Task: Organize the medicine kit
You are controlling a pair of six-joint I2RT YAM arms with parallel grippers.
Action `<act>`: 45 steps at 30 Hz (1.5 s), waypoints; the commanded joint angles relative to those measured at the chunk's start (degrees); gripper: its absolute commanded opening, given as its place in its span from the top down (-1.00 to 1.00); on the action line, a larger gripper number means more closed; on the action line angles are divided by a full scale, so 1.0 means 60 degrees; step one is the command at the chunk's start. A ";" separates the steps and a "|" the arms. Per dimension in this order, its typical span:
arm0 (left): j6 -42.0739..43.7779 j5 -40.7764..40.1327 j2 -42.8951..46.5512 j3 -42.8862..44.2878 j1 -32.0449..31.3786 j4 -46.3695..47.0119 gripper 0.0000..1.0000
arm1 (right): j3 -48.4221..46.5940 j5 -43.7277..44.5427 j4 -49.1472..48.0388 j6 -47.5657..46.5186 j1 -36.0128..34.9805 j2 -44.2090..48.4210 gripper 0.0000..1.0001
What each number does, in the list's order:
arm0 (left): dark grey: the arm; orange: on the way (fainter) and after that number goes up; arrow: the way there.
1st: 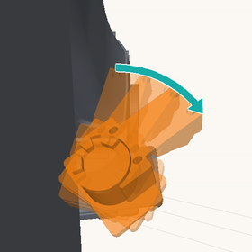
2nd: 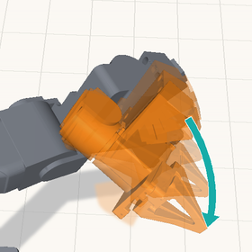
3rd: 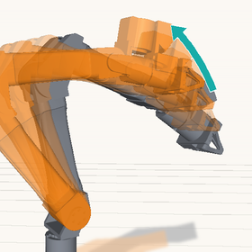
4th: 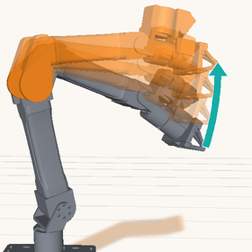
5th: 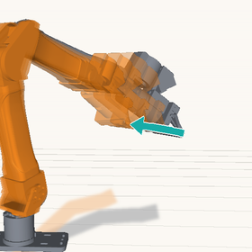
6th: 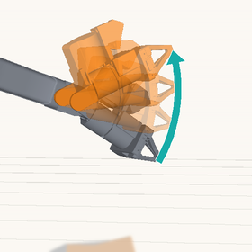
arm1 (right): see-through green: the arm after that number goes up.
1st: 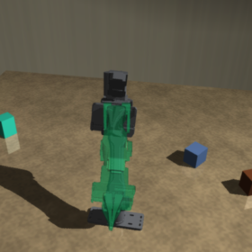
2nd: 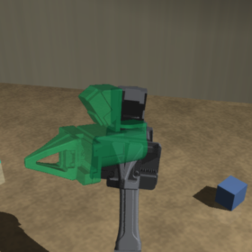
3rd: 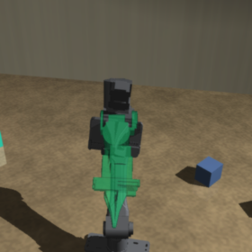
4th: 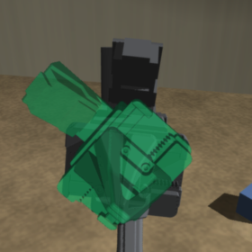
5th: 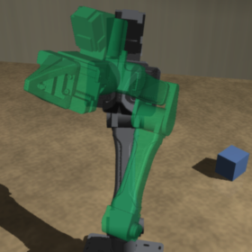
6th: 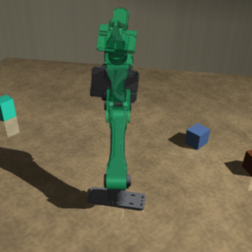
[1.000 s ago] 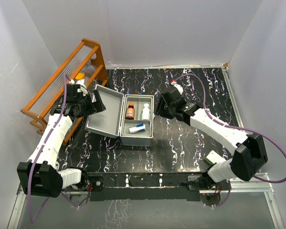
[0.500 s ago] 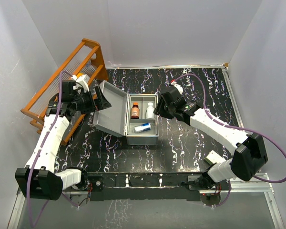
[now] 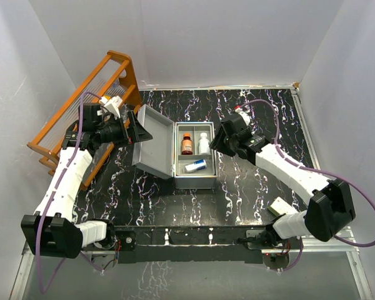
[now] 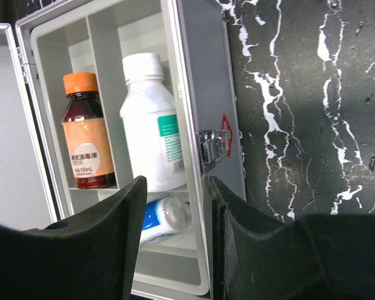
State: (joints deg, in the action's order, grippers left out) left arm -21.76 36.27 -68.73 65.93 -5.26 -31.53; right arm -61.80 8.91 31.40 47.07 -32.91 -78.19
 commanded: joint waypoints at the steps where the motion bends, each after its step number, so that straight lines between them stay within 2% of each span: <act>1: -0.0324 0.1247 -0.0020 0.0480 -0.0032 0.0464 -0.96 | 0.0316 -0.0568 -0.0700 0.0060 0.0516 0.0405 0.19; 16: -0.1671 0.3036 -0.0078 0.0372 -0.0032 0.1884 -0.95 | 0.1279 -0.3485 -0.2031 0.0480 0.0971 0.0317 0.13; 27: -0.4146 0.3872 -0.0010 -0.0784 -0.0232 0.4967 -0.94 | 0.1677 -0.4000 -0.2722 0.0705 0.1001 0.0361 0.14; 32: -0.5126 0.3772 -0.0149 -0.1362 -0.0741 0.6073 -0.93 | 0.1919 -0.3899 -0.3165 0.0942 0.0988 0.0366 0.14; 37: -0.5346 0.3494 -0.0449 -0.1169 -0.1301 0.6434 -0.92 | 0.2092 -0.3202 -0.3198 0.1243 0.1047 0.0840 0.15; 45: -0.5844 0.3444 -0.1024 -0.1009 -0.1504 0.6727 -0.91 | 0.2752 -0.1054 -0.2324 0.1473 0.1544 0.3356 0.13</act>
State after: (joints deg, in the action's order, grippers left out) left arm -54.54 56.38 -74.06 57.78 -14.09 6.79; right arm -46.57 -5.67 17.47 54.52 -25.43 -65.89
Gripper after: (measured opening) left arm 0.957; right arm 0.429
